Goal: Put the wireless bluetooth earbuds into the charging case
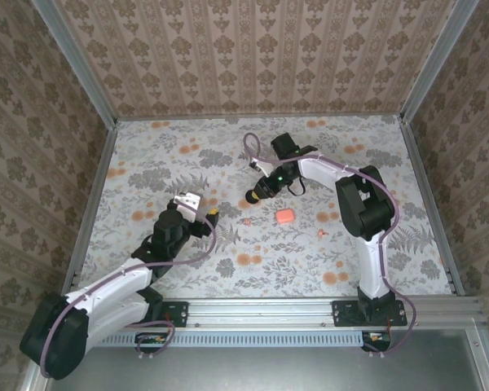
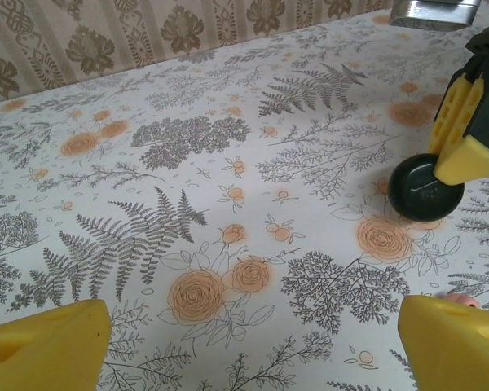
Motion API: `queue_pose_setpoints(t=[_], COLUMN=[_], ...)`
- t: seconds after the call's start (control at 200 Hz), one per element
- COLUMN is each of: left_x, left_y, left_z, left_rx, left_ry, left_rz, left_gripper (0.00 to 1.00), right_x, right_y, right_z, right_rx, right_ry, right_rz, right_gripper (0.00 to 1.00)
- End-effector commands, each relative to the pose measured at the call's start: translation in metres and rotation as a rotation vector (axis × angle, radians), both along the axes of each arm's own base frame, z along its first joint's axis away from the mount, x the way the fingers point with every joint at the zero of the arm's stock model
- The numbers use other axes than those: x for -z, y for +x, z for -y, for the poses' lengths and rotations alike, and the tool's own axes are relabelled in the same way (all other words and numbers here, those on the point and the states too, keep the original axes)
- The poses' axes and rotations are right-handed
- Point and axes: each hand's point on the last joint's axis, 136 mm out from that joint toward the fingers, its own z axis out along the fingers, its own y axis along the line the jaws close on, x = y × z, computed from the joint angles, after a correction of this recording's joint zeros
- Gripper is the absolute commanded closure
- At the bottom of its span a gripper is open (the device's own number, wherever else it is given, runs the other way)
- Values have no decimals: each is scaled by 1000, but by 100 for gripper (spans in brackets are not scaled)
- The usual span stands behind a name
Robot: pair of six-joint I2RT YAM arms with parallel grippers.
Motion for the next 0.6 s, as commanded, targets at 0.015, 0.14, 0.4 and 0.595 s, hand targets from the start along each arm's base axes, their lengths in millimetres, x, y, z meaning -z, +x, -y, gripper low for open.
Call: queue_pose_setpoints(t=[0.015,0.14,0.4,0.595], left_x=[3,3,0,2], left_y=[2,2,1,3], left_z=[-3,0,7,10], left_rx=[-14,6,47,55], left_ry=[8,8,11,17], left_rz=[-15,-15,-6,-15], left_gripper=[8,8,8,8], right_x=[12,17,27,29], right_y=[-10,-8,-2,6], right_z=[4,4,6,6], right_rx=[-2,2,23,52], right_ry=[-57,-66,-101,-110], right_rz=[-83,-96,-121,-106], right_gripper=[82,82,77,62])
